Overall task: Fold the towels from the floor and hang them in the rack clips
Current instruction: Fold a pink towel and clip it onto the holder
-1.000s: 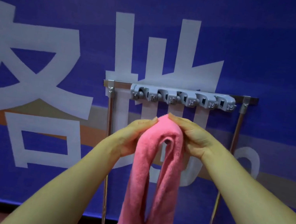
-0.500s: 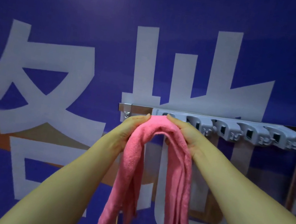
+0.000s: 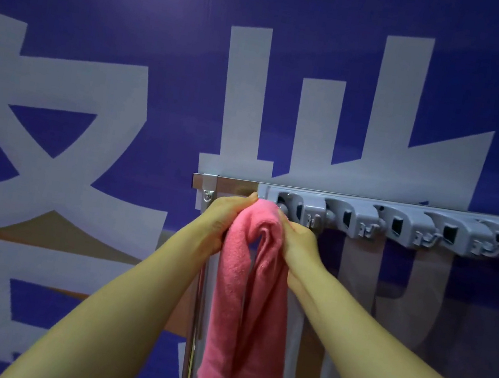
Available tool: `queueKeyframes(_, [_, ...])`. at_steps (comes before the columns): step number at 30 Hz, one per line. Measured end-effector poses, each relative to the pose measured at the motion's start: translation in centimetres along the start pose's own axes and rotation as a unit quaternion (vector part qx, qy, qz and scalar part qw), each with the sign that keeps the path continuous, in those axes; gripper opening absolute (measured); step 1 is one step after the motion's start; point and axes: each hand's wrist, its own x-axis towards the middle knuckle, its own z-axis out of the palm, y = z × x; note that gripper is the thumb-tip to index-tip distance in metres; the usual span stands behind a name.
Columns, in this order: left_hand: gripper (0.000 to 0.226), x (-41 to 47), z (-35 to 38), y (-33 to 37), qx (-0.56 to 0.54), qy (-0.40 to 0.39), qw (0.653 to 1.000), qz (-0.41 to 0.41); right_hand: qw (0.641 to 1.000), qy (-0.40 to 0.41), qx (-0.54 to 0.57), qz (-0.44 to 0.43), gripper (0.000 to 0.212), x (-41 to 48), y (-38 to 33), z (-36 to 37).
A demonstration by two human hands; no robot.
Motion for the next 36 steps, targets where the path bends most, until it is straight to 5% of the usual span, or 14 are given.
queueKeyframes(10, [0.038,-1.0,1.4,-4.1,0.119,0.131,0.98,0.097,0.989,-0.03,0.109,0.1,0.032,-0.4,0.3,-0.8])
queueKeyframes(15, [0.06,-1.3,2.9,-6.0,-0.023,0.132,0.988,0.077,0.992,-0.033,0.021,0.119,0.035,-1.0,1.1,-0.6])
queueKeyframes(23, [0.02,-1.9,1.8,-6.8,0.125,0.164,0.975,0.082,0.995,-0.007,-0.019,0.093,0.034,-1.9,1.5,-1.2])
queueKeyframes(30, [0.033,-9.5,-1.1,-14.9,0.327,0.243,0.908,-0.102,0.963,0.106,-0.226,0.104,0.044,-8.4,8.4,-6.0])
queueKeyframes(34, [0.053,-17.2,-1.5,-22.9,0.289,0.166,0.91,-0.247,0.937,0.052,-0.295,0.179,0.048,-15.0,16.8,-8.9])
queueKeyframes(36, [0.047,-20.3,-1.4,-27.3,0.307,0.143,0.898,-0.281,0.927,0.02,-0.295,0.232,0.039,-18.5,21.5,-10.0])
